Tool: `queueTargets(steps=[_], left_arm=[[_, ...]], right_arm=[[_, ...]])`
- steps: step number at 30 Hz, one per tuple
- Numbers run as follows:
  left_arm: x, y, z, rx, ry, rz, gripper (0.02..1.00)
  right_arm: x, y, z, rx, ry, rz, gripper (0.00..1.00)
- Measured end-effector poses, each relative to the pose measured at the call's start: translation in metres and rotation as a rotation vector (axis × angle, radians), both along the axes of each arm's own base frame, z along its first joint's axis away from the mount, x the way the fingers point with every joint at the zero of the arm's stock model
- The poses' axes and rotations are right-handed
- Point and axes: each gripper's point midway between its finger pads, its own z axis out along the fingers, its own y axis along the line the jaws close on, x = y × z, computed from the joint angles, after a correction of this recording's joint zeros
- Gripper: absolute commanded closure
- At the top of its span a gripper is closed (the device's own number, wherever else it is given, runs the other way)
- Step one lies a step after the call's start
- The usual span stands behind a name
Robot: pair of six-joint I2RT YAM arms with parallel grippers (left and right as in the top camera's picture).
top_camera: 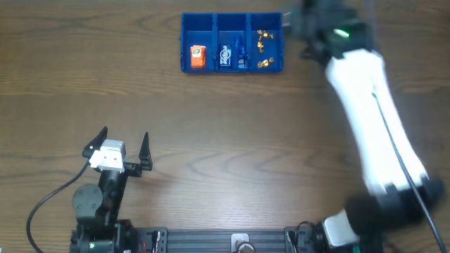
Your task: Sort Candies Into Trays
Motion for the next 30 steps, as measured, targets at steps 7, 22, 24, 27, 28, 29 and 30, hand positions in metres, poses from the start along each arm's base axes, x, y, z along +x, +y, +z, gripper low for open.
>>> queueTargets(steps=[7,22,24,27,28,29,30], left_arm=[[0.000,0.000,0.000,0.000,0.000,0.000,0.020],[0.000,0.000,0.000,0.000,-0.001,0.000,0.020],[0.000,0.000,0.000,0.000,0.000,0.000,0.020],[0.000,0.000,0.000,0.000,0.000,0.000,0.020],[0.000,0.000,0.000,0.000,-0.001,0.000,0.020],[0.000,0.000,0.000,0.000,-0.001,0.001,0.020],[0.000,0.000,0.000,0.000,0.000,0.000,0.020]], right_arm=[[-0.094,-0.041,0.011,-0.014,-0.173,-0.047,0.001],[-0.189,-0.052,-0.099,0.015,-0.479,0.023,0.001],[-0.191,-0.050,-0.112,0.023,-0.501,0.040,0.001],[-0.197,-0.052,-0.113,0.031,-0.567,0.043,0.001],[-0.201,-0.055,-0.109,0.031,-0.604,0.036,0.001],[-0.204,-0.057,-0.107,0.031,-0.630,0.031,0.003],[-0.206,-0.059,-0.106,0.030,-0.653,0.029,0.001]])
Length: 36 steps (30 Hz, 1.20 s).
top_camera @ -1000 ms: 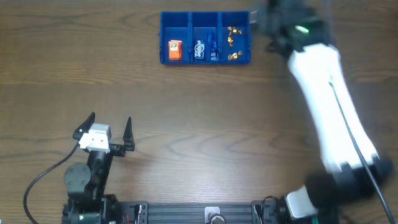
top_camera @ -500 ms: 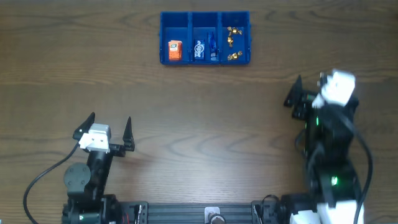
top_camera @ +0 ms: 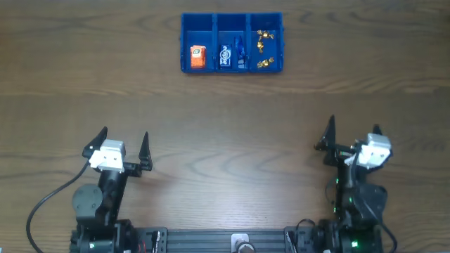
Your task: Sort Candies Into Trays
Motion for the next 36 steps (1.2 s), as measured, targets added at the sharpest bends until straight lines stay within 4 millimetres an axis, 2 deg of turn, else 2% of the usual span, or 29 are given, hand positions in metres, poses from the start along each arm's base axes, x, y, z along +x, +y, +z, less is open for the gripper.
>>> queueTargets(steps=[3,6,7,17,23,36], left_arm=[[0.000,0.000,0.000,0.000,0.000,0.000,0.020],[0.000,0.000,0.000,0.000,0.000,0.000,0.020],[0.000,0.000,0.000,0.000,0.000,0.000,0.020],[0.000,0.000,0.000,0.000,0.000,0.000,0.020],[0.000,0.000,0.000,0.000,0.000,0.000,0.023],[0.000,0.000,0.000,0.000,0.000,0.000,0.020]], right_arm=[[-0.002,0.001,-0.015,-0.002,-0.027,0.008,0.001],[0.001,0.001,-0.049,-0.003,0.059,0.010,0.001],[0.001,0.002,-0.051,-0.003,0.066,0.013,0.001],[0.001,0.002,-0.051,-0.008,0.063,0.017,0.001],[0.002,0.013,-0.053,-0.116,0.087,0.083,0.001],[0.002,0.016,-0.053,-0.147,0.092,0.103,0.001]])
